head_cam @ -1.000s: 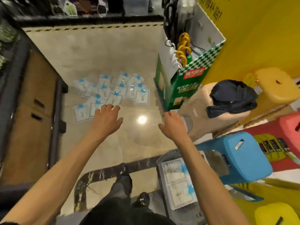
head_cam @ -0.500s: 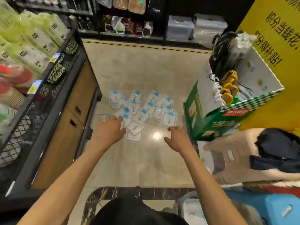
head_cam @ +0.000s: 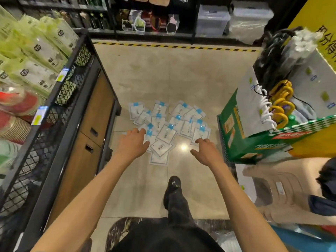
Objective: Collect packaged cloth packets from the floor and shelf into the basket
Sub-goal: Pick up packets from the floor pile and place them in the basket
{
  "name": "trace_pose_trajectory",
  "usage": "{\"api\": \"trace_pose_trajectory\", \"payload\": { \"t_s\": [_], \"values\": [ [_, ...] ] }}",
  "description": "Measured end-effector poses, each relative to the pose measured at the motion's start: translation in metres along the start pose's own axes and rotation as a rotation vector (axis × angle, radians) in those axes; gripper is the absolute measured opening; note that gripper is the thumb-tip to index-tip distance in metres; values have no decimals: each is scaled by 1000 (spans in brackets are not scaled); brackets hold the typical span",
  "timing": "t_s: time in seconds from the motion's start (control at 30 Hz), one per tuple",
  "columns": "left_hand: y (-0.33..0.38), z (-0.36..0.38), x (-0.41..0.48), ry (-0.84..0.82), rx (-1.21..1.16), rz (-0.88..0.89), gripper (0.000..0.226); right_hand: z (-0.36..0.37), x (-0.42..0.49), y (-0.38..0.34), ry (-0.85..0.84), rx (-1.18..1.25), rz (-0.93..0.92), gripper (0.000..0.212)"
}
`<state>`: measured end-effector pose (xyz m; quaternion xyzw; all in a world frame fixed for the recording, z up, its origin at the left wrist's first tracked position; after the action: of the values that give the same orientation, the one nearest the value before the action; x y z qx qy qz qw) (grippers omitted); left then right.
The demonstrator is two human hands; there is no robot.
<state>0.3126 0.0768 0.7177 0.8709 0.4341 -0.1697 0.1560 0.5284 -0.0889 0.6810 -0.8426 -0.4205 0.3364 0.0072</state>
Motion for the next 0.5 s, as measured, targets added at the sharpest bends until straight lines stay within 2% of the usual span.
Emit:
{"api": "trace_pose_trajectory", "payload": {
  "t_s": [0.5],
  "values": [
    [14,-35,211,-128,41,38,50,-44,161,3,-116,115,84,56]
  ]
}}
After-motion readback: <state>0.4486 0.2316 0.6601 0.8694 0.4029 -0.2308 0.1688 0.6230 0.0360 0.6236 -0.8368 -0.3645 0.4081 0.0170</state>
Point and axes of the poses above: each hand's wrist, its own x-axis towards the middle knuckle, its own z-axis out of the palm, y = z × x, the point moved 10 cm from there along x, towards the middle knuckle, and after that the axes turned 7 degrees about -y, right-handed, at the moved point
